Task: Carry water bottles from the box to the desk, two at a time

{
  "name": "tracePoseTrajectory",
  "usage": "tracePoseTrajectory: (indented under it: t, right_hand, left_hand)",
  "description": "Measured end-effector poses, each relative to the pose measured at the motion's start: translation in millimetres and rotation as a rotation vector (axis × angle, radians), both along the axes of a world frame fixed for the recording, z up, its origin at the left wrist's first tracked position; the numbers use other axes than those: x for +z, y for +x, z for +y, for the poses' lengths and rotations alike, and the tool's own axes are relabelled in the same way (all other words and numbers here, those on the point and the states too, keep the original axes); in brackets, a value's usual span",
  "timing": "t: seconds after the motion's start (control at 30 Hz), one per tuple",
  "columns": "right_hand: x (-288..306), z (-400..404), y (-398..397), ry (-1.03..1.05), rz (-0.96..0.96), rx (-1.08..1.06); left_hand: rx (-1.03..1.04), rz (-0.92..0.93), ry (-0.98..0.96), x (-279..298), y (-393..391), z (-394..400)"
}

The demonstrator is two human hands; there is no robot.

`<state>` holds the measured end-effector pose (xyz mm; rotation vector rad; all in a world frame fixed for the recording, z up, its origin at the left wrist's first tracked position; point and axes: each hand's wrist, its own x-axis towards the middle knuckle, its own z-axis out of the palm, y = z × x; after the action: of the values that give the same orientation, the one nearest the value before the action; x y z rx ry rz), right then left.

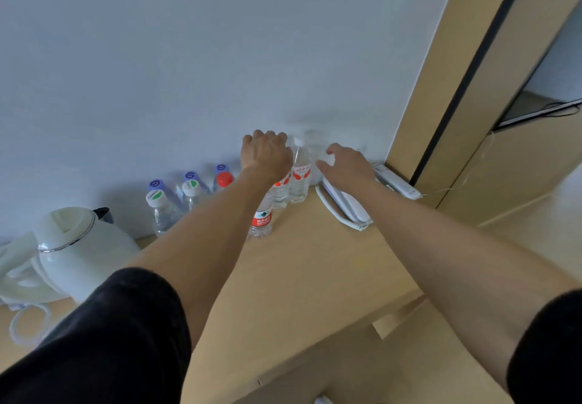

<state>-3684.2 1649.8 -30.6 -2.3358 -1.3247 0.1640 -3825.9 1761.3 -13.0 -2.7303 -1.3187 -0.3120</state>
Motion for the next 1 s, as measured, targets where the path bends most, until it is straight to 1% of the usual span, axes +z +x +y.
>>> tracePoseTrajectory:
  t: [0.13,0.3,0.47,0.67,0.77,0.93,1.0]
  right_hand:
    - [1.9,-44.2,25.4,-0.017,0.012,-0.113]
    - [6.5,-103.9,56.3,-0.054,-0.007,-0.261]
    - [6.7,-168.8,85.3,-0.073,0.045,-0.414]
    - [-0.8,-270.4,127.1,-0.112,0.084,-0.546]
    - [-6.5,-327.0,150.7,-0.111,0.098,-0.596]
    - [-15.4,-424.9,183.1,-0.096,0.095,-0.710]
    - [-19.4,-462.6,193.5,-0.112,0.096,-0.755]
  left_hand:
    - [-0.142,-0.014,-0.024,-6.1,41.3,-29.8]
    - [-0.285,0.018,-0.015,-7.5,89.5,-78.8]
    - [-0.416,0.031,0.000,-7.7,138.7,-137.6]
    - [-0.582,0.027,-0.015,-10.1,200.2,-239.1]
    - [-0.643,0.013,-0.076,-9.8,231.6,-296.3]
    - [-0.709,0.048,-0.191,-15.2,280.7,-385.1]
    - [-0.743,0.069,-0.207,-19.9,298.3,-418.9]
